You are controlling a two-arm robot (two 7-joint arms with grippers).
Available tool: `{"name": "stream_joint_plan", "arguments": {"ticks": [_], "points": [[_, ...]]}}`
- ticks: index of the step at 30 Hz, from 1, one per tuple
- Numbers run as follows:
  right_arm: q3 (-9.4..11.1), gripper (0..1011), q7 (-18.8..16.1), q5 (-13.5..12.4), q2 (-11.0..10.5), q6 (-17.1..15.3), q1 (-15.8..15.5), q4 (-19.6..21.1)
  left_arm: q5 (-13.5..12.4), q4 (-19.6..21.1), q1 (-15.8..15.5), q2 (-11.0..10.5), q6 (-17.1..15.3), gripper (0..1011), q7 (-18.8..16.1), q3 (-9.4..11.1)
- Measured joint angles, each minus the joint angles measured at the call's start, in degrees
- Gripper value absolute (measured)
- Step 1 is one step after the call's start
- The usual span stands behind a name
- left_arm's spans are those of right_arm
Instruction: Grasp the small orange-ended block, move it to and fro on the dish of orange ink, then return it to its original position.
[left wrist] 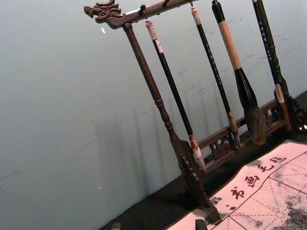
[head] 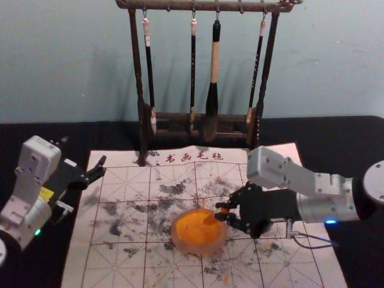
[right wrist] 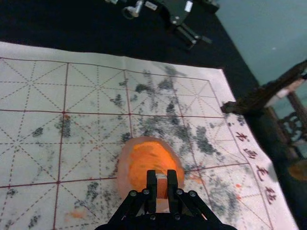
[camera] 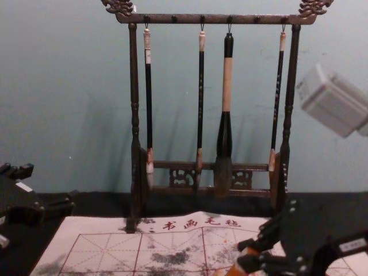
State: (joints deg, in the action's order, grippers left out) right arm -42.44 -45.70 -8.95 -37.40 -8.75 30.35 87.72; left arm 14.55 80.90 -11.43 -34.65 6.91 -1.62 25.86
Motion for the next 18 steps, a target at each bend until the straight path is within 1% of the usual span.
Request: {"name": "stream_joint_plan", "arguments": {"ticks": [3, 4, 7, 9, 10, 12, 13, 16, 18], "points": [[0.86, 107, 0.35, -0.46, -0.81, 0.02, -0.38, 0.49, 0.0, 0.0, 0.0, 0.0, 0.0, 1001, 0.0, 0.0], [0.86, 107, 0.35, -0.46, -0.81, 0.02, -0.38, 0.49, 0.0, 0.0, 0.0, 0.0, 0.0, 1001, 0.0, 0.0], [2.4, 107, 0.98, -1.17, -2.28, -0.05, -1.12, 1.28, 0.0, 0.0, 0.0, 0.0, 0.0, 1001, 0.0, 0.0], [3.08, 107, 1.31, -1.49, -2.92, -0.12, -1.49, 1.64, 0.0, 0.0, 0.0, 0.0, 0.0, 1001, 0.0, 0.0], [3.89, 107, 1.77, -1.93, -3.62, -0.23, -1.95, 2.03, 0.0, 0.0, 0.0, 0.0, 0.0, 1001, 0.0, 0.0], [4.77, 107, 2.2, -2.34, -4.32, -0.32, -2.43, 2.43, 0.0, 0.0, 0.0, 0.0, 0.0, 1001, 0.0, 0.0], [5.59, 107, 2.56, -2.75, -5.02, -0.38, -2.91, 2.8, 0.0, 0.0, 0.0, 0.0, 0.0, 1002, 0.0, 0.0], [7.09, 107, 3.22, -3.39, -6.4, -0.46, -3.95, 3.57, 0.0, 0.0, 0.0, 0.0, 0.0, 1002, 0.0, 0.0], [7.62, 107, 3.41, -3.55, -6.99, -0.48, -4.43, 3.88, 0.0, 0.0, 0.0, 0.0, 0.0, 1001, 0.0, 0.0]]}}
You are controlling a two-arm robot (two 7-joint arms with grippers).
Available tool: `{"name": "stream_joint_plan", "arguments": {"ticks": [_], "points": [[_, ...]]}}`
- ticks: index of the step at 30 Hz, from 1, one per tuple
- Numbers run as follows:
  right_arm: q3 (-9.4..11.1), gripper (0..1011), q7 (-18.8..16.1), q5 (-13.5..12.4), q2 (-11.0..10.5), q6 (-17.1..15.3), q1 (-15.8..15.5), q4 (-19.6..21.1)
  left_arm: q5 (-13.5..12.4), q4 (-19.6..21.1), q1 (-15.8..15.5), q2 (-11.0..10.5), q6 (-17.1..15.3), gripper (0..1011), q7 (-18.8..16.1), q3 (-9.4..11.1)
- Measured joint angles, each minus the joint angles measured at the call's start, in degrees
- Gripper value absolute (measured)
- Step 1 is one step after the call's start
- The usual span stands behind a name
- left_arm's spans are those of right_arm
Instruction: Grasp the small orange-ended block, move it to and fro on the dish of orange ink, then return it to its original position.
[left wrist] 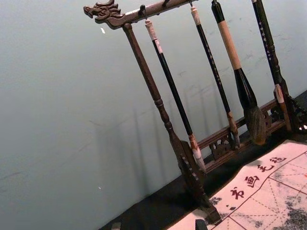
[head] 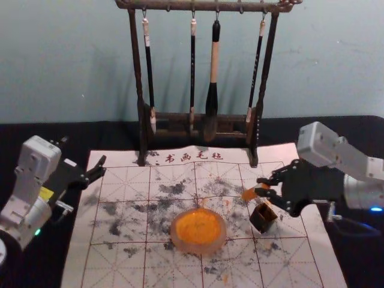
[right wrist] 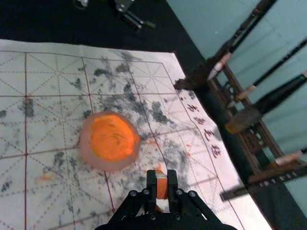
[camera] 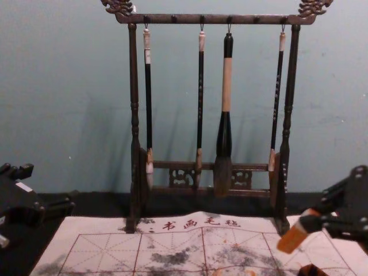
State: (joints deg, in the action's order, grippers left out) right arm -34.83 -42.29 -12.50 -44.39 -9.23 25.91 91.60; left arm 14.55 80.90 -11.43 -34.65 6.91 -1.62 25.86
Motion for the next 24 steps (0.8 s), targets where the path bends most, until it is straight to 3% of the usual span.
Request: {"name": "stream_joint_plan", "arguments": {"ticks": [11, 24], "points": [[2.51, 107, 0.78, 0.08, -2.76, -0.39, -2.55, 1.16, -0.01, 0.0, 0.0, 0.0, 0.0, 1001, 0.0, 0.0], [3.16, 107, 0.06, 0.55, -3.63, -0.45, -4.33, 1.84, 0.0, 0.0, 0.0, 0.0, 0.0, 1001, 0.0, 0.0]]}}
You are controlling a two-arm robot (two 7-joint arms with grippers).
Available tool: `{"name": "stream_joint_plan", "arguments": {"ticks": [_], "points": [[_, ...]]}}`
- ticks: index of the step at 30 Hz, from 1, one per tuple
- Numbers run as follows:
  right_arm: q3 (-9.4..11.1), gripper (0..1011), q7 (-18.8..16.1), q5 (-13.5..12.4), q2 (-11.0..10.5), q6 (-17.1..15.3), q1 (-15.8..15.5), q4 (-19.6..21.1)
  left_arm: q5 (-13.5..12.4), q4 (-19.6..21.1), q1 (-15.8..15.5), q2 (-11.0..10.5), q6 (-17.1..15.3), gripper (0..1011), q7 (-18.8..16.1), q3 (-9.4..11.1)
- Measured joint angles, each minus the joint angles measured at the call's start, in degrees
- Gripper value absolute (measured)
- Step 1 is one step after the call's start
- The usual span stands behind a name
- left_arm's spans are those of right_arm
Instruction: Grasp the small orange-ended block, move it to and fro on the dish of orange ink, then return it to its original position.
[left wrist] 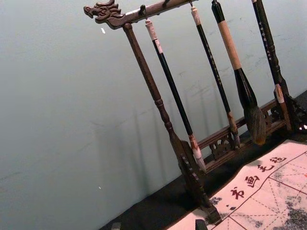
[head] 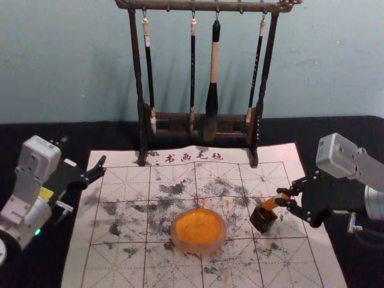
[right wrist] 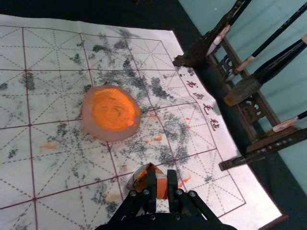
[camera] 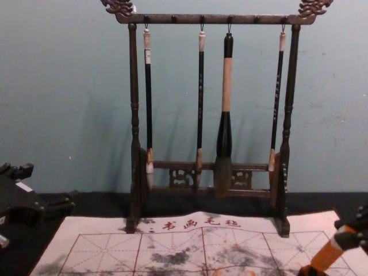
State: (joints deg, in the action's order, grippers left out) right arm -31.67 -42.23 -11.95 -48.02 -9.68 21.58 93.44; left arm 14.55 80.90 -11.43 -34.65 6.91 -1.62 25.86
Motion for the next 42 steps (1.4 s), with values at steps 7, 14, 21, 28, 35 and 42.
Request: {"name": "stream_joint_plan", "arguments": {"ticks": [7, 14, 21, 28, 35, 42], "points": [[0.17, 107, -0.52, -0.07, -0.38, 0.02, -0.79, 0.52, 0.0, 0.0, 0.0, 0.0, 0.0, 1001, 0.0, 0.0], [-0.11, 107, -0.98, 0.06, -0.25, -0.08, -0.98, 0.46, 0.0, 0.0, 0.0, 0.0, 0.0, 1001, 0.0, 0.0], [-0.76, 107, -1.16, 0.66, 0.59, -0.45, -0.39, -0.77, 0.0, 0.0, 0.0, 0.0, 0.0, 1001, 0.0, 0.0], [-1.15, 107, -1.32, 0.97, 1.18, -0.72, 0.05, -1.8, 0.0, 0.0, 0.0, 0.0, 0.0, 1001, 0.0, 0.0], [-1.67, 107, -1.6, 1.34, 1.99, -1.08, 0.75, -2.87, 0.0, 0.0, 0.0, 0.0, 0.0, 1001, 0.0, 0.0], [-2.45, 107, -2.09, 1.61, 2.82, -1.52, 1.7, -4.05, 0.0, 0.0, 0.0, 0.0, 0.0, 1002, 0.0, 0.0]]}}
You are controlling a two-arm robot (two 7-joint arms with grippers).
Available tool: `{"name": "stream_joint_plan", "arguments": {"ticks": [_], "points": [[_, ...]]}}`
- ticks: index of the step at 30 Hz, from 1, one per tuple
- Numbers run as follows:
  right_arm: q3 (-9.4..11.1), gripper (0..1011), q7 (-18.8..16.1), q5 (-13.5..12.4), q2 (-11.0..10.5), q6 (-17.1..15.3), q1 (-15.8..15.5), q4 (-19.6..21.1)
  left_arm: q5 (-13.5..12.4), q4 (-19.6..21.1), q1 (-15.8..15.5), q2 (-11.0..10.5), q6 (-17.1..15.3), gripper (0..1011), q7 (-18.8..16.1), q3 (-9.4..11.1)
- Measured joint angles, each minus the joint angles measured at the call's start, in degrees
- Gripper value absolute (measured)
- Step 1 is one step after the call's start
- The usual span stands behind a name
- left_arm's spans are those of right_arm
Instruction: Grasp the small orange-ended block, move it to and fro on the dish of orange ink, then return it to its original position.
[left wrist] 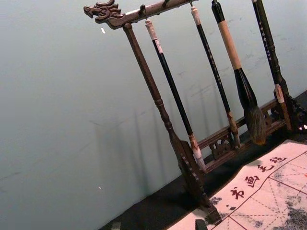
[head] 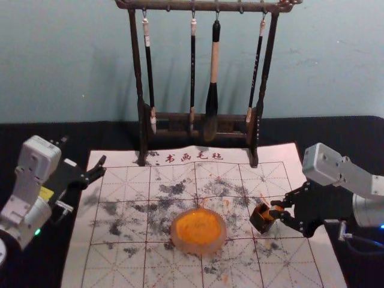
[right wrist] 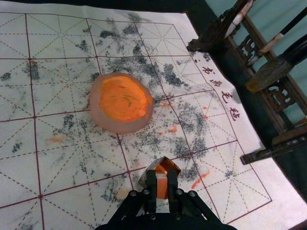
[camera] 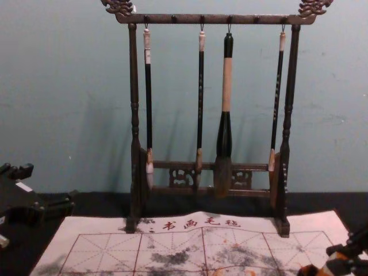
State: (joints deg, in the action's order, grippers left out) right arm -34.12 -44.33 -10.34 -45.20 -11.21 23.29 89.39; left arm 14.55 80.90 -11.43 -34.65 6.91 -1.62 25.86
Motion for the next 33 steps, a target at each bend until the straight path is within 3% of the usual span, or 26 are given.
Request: {"name": "stream_joint_plan", "arguments": {"ticks": [33], "points": [[-2.34, 107, -0.44, 1.58, 1.94, -1.28, 2.2, -2.59, 0.0, 0.0, 0.0, 0.0, 0.0, 1001, 0.0, 0.0]]}}
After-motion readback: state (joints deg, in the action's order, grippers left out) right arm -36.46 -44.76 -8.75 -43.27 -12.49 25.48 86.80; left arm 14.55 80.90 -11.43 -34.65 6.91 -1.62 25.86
